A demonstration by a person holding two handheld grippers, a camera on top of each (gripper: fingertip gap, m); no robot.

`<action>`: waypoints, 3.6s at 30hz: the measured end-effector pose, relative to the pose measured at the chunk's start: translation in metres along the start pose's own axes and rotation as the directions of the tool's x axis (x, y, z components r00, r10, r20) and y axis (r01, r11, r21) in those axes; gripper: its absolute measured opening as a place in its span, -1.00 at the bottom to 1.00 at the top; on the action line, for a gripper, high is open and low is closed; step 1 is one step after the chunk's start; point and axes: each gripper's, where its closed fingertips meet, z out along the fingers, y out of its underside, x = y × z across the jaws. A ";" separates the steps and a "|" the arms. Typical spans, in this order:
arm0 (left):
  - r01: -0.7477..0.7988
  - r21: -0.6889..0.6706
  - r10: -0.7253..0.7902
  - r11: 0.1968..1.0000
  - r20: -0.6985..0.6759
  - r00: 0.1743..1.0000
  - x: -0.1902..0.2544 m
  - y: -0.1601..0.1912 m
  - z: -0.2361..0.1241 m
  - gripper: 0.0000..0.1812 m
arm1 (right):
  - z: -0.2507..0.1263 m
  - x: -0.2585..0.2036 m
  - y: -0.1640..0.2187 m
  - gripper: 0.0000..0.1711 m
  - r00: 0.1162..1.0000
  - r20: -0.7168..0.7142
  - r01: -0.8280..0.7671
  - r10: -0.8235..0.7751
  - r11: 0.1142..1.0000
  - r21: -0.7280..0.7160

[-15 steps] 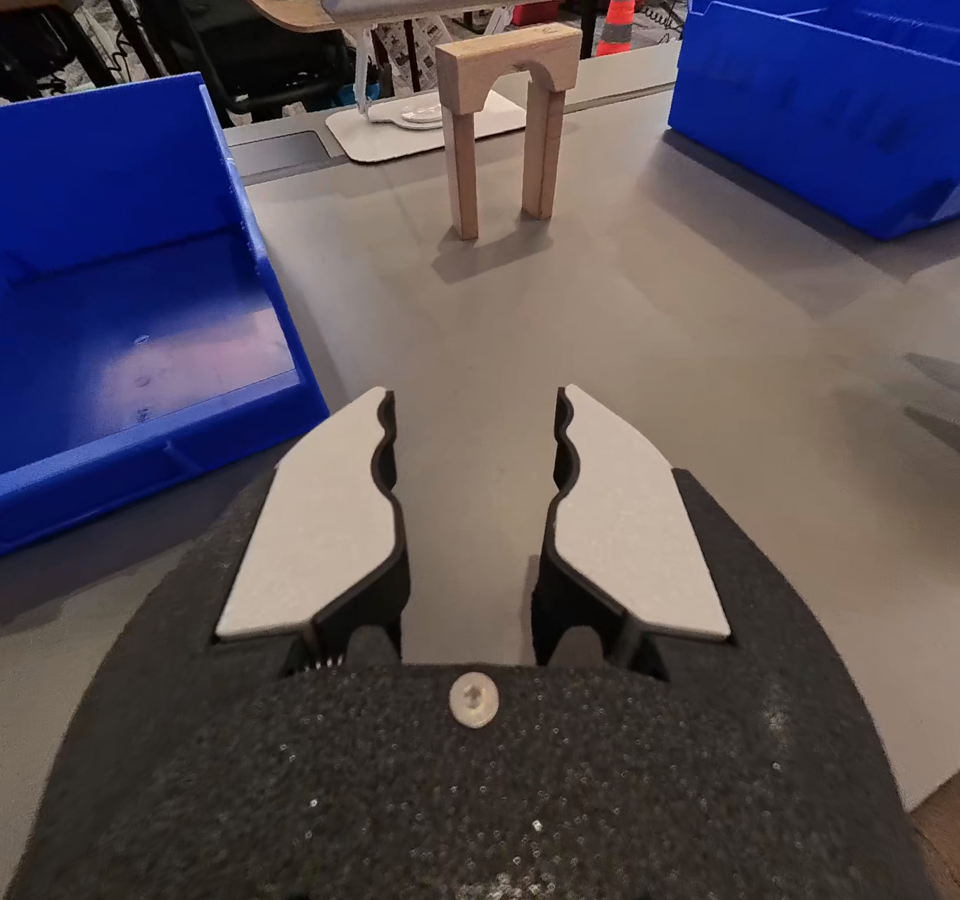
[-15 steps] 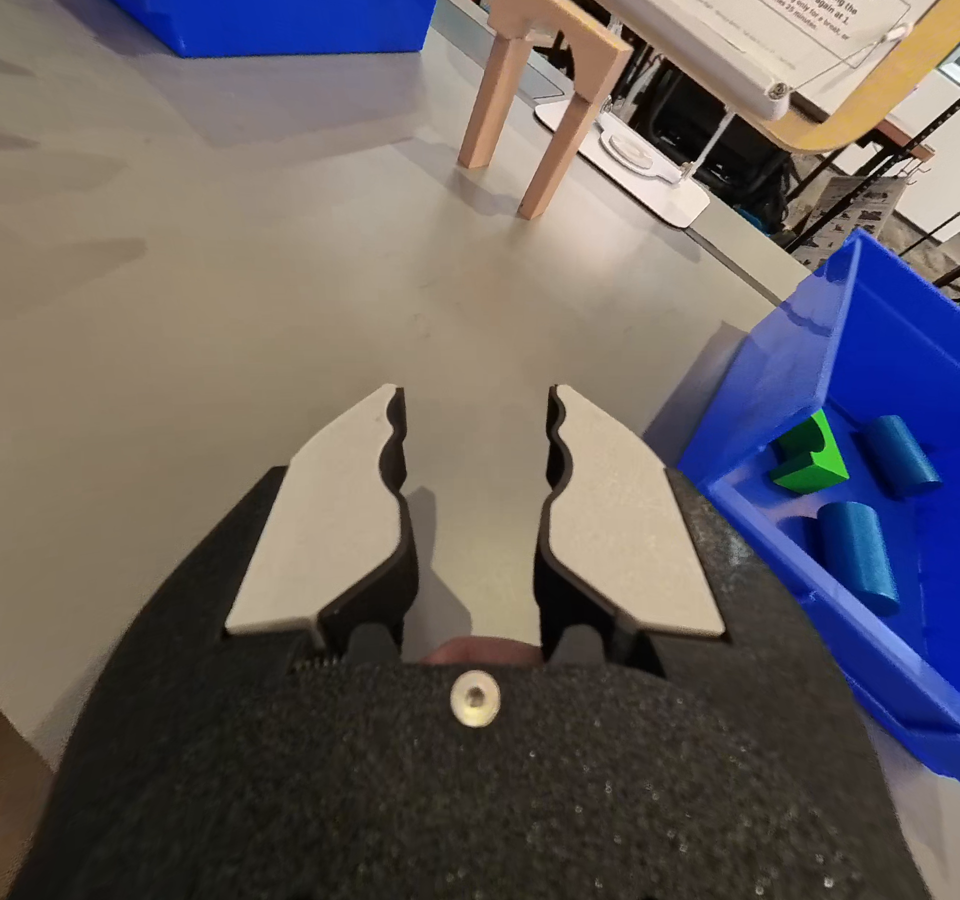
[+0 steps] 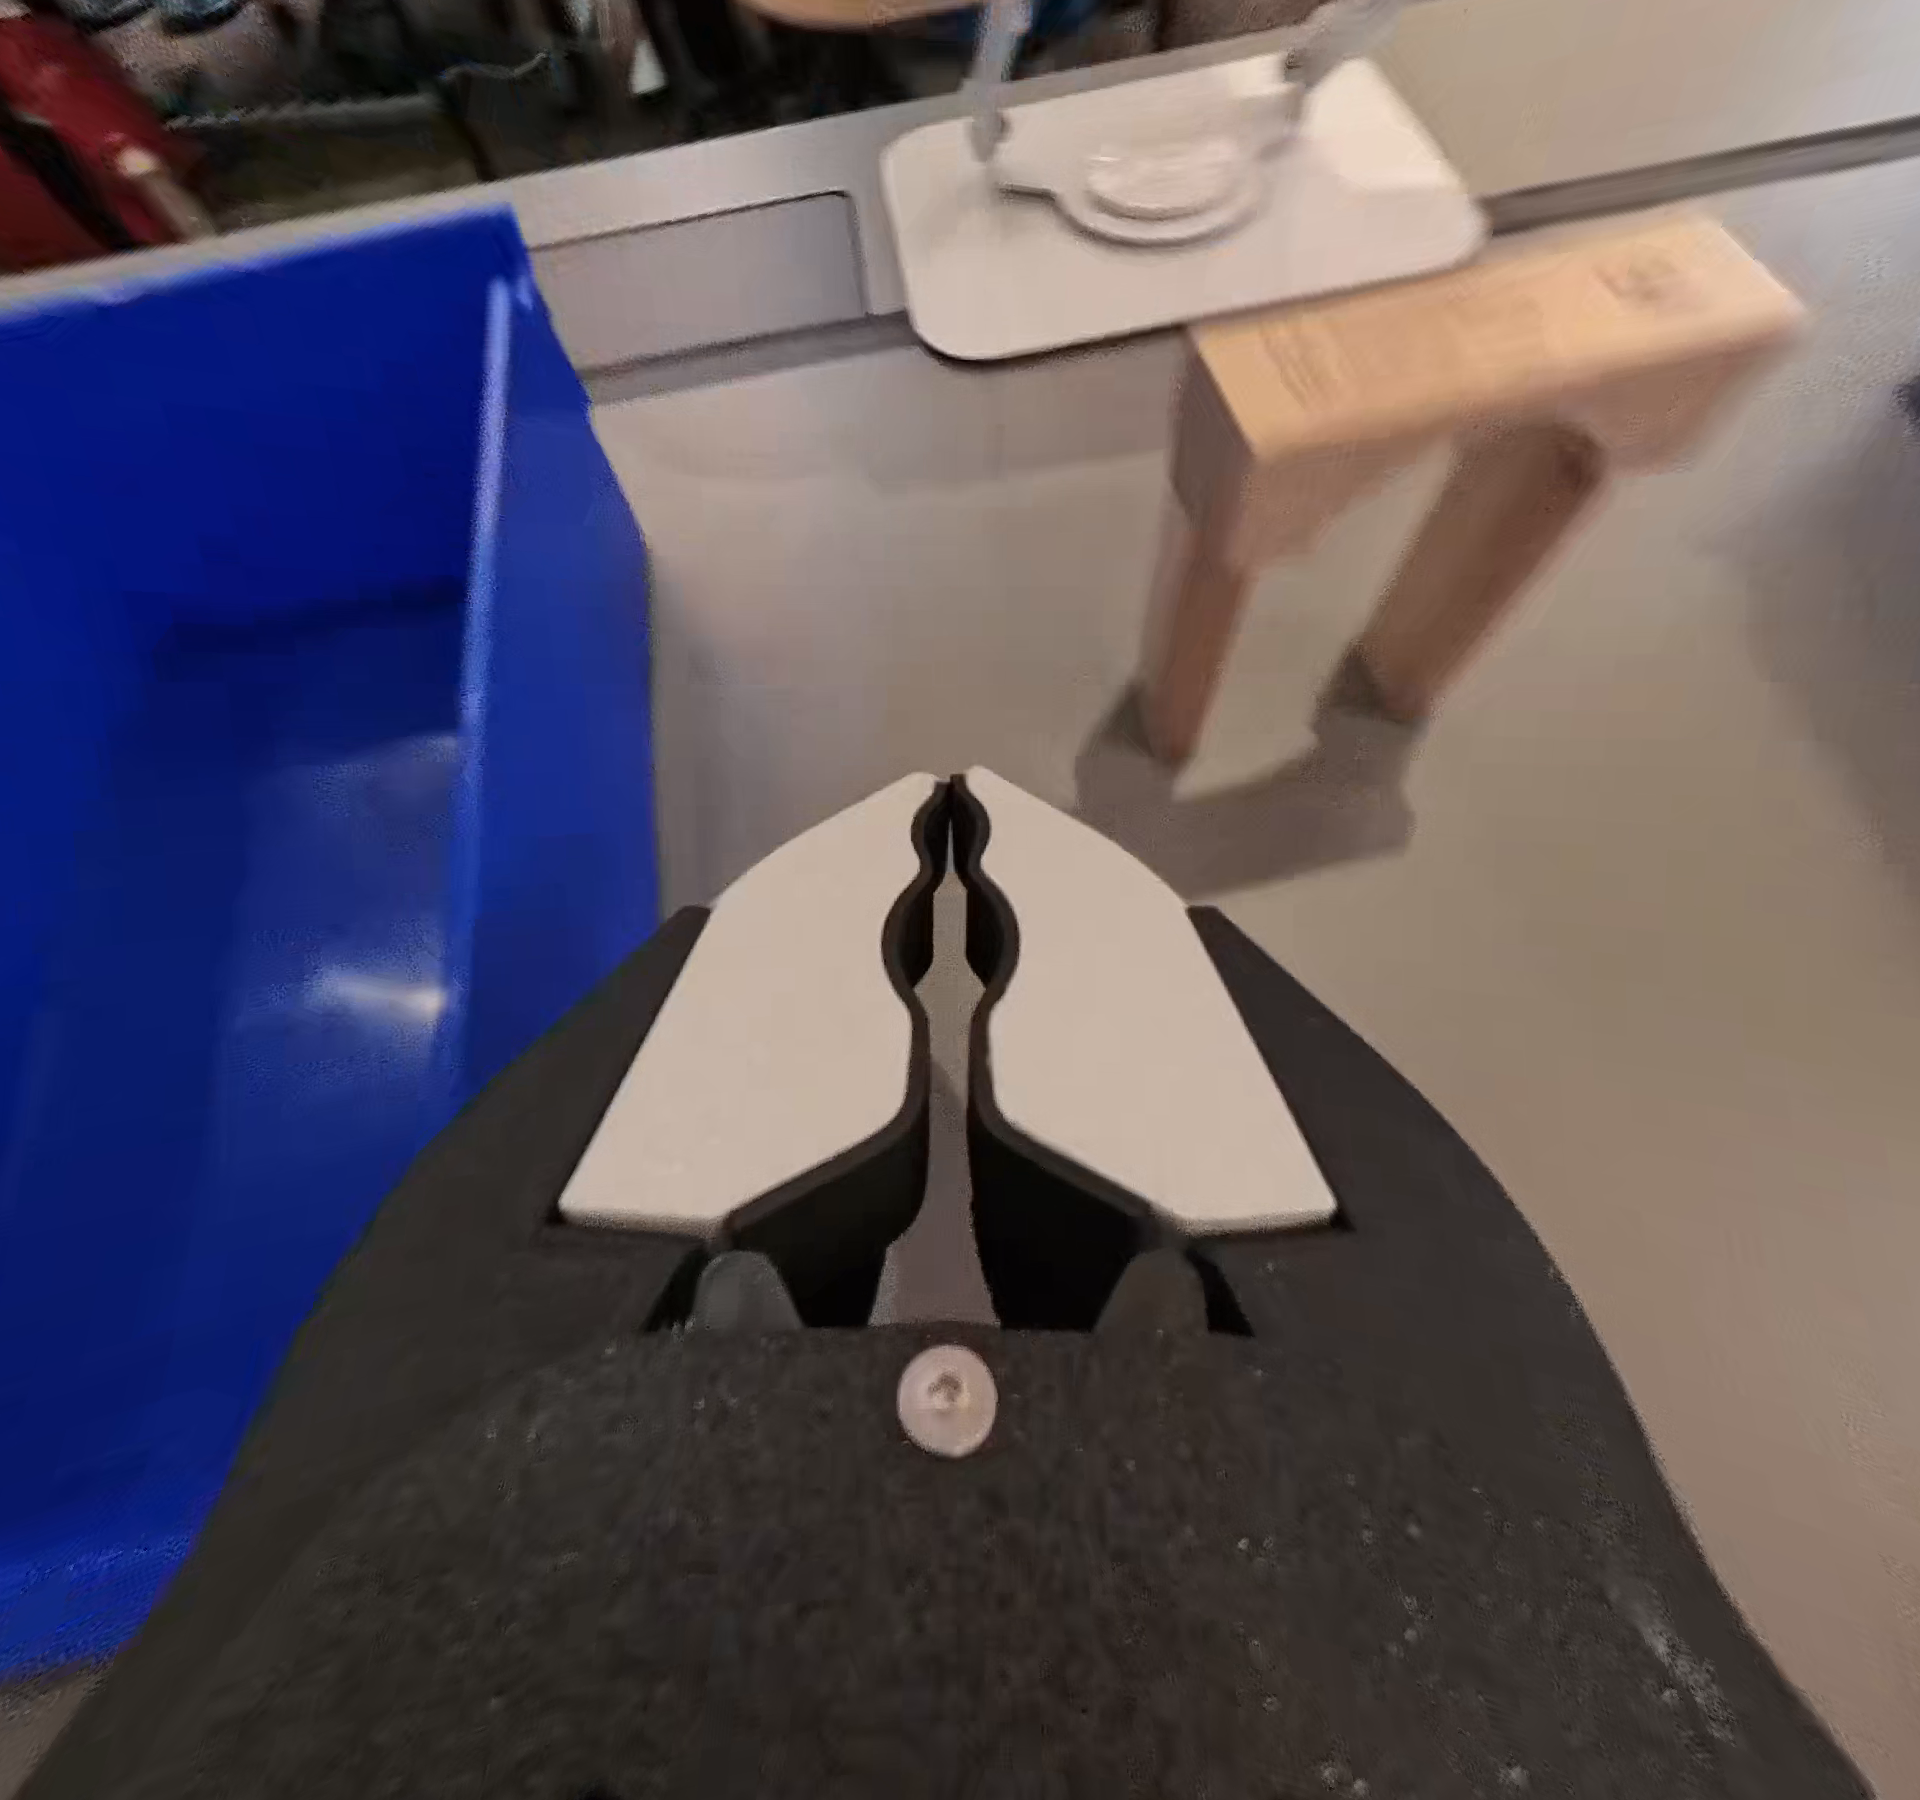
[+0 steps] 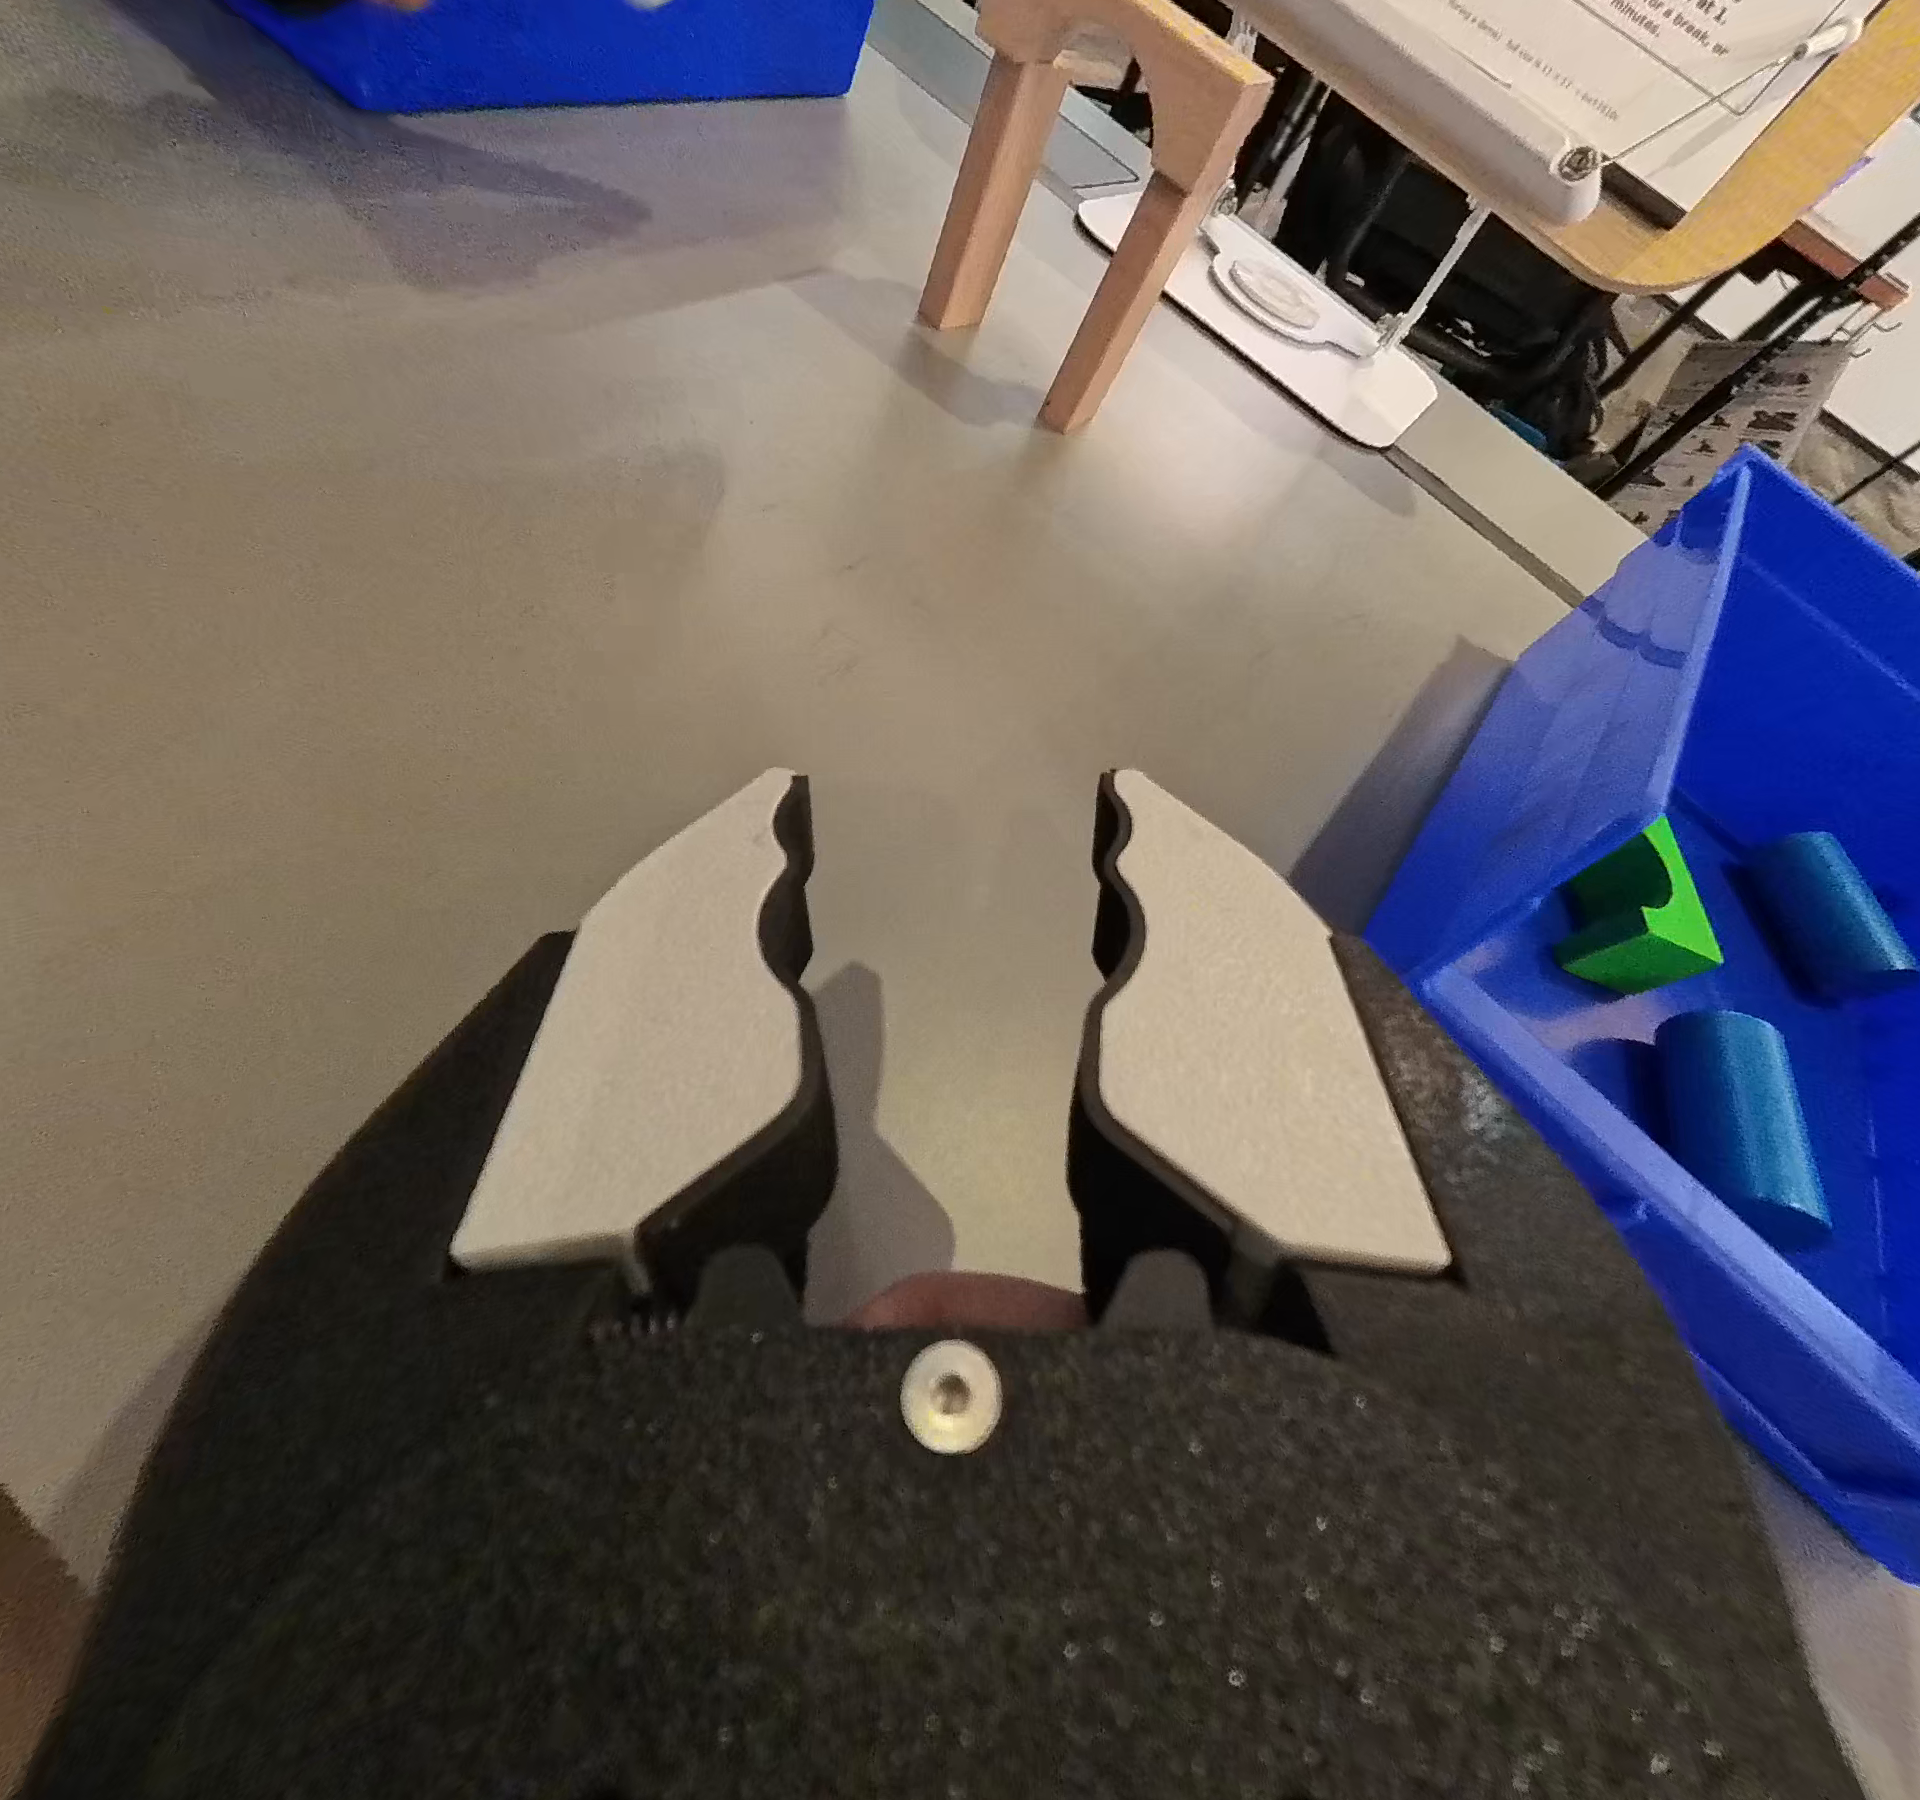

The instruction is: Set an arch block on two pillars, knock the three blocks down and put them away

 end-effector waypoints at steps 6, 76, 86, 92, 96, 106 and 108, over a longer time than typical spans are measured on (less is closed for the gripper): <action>-0.111 -0.256 0.163 0.960 0.195 0.967 -0.037 -0.051 0.044 -1.00 | -0.007 -0.002 -0.001 -0.40 1.000 0.021 -0.012 0.011 1.000 0.019; -0.026 0.263 0.148 0.964 -0.453 0.879 0.035 0.118 -0.151 -0.24 | 0.093 0.197 -0.128 -0.64 0.980 0.141 -0.059 0.141 0.882 -0.468; -0.027 0.318 0.175 0.948 -0.449 0.876 0.045 0.103 -0.151 -0.22 | 0.067 0.295 0.062 -0.64 0.875 -0.231 -0.463 0.425 0.600 -0.652; -0.074 0.320 0.212 0.945 -0.423 0.881 0.042 0.108 -0.147 -0.23 | 0.096 0.289 0.116 -0.64 0.878 -0.243 -0.434 0.412 0.472 -0.767; -0.060 0.287 0.187 0.956 -0.438 0.879 0.039 0.112 -0.142 -0.21 | 0.100 0.281 0.135 -0.63 0.868 -0.237 -0.429 0.436 0.421 -0.799; -0.023 0.294 0.160 0.956 -0.454 0.877 0.037 0.109 -0.146 -0.19 | 0.091 0.285 -0.085 -0.49 0.930 -0.036 -0.346 0.366 0.839 -0.419; -0.032 0.294 0.170 0.955 -0.456 0.874 0.040 0.109 -0.146 -0.19 | 0.099 0.251 -0.130 -0.44 0.963 0.063 -0.218 0.260 0.900 -0.378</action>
